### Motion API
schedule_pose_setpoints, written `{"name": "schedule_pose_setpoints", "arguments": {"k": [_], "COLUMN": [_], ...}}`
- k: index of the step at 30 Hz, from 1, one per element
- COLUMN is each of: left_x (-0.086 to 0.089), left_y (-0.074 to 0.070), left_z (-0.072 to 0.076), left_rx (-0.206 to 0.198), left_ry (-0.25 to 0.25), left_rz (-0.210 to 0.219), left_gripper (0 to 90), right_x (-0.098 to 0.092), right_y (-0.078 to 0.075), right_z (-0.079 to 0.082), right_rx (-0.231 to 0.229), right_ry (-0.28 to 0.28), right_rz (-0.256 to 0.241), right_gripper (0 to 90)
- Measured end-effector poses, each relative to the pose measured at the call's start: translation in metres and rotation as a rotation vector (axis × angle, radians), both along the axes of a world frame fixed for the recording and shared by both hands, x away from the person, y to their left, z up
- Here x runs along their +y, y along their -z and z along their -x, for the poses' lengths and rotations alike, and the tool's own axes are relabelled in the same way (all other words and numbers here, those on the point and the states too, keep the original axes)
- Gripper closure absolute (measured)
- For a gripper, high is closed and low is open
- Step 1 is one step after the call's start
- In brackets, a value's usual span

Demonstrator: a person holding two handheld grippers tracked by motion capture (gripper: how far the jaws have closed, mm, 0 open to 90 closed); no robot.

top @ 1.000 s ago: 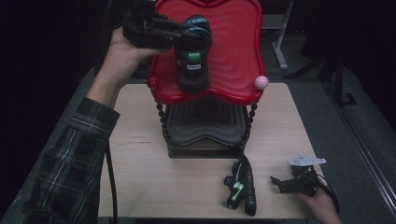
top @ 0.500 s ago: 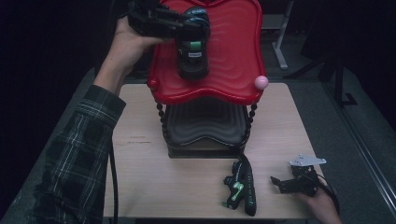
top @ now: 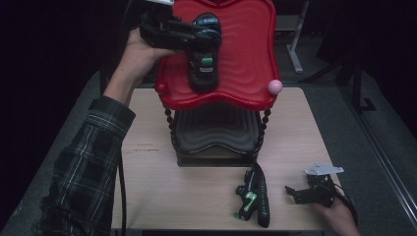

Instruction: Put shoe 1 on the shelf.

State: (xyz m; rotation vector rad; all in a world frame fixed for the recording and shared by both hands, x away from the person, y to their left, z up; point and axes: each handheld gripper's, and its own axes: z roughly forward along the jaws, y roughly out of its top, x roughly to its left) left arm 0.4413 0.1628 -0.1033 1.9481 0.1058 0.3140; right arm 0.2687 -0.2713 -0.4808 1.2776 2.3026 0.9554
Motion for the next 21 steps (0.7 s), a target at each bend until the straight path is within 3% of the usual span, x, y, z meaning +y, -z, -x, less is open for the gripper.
{"name": "schedule_pose_setpoints", "arguments": {"k": [8,14,21], "left_x": [0.004,0.008,0.027], "left_y": [0.006,0.003,0.003], "left_z": [0.001,0.006,0.018], "left_rx": [0.020,0.028,0.040], "left_ry": [-0.002,-0.025,-0.080], "left_rz": [0.041,0.053,0.061], "left_gripper": [66.4,50.9,29.9], "right_x": [0.000,0.000,0.000], "right_y": [0.000,0.000,0.000], "right_z": [0.000,0.000,0.000], "right_rx": [0.000,0.001,0.000], "right_ry": [0.000,0.001,0.001], "right_rz": [0.000,0.000,0.001], "right_gripper": [0.1,0.1,0.1]}}
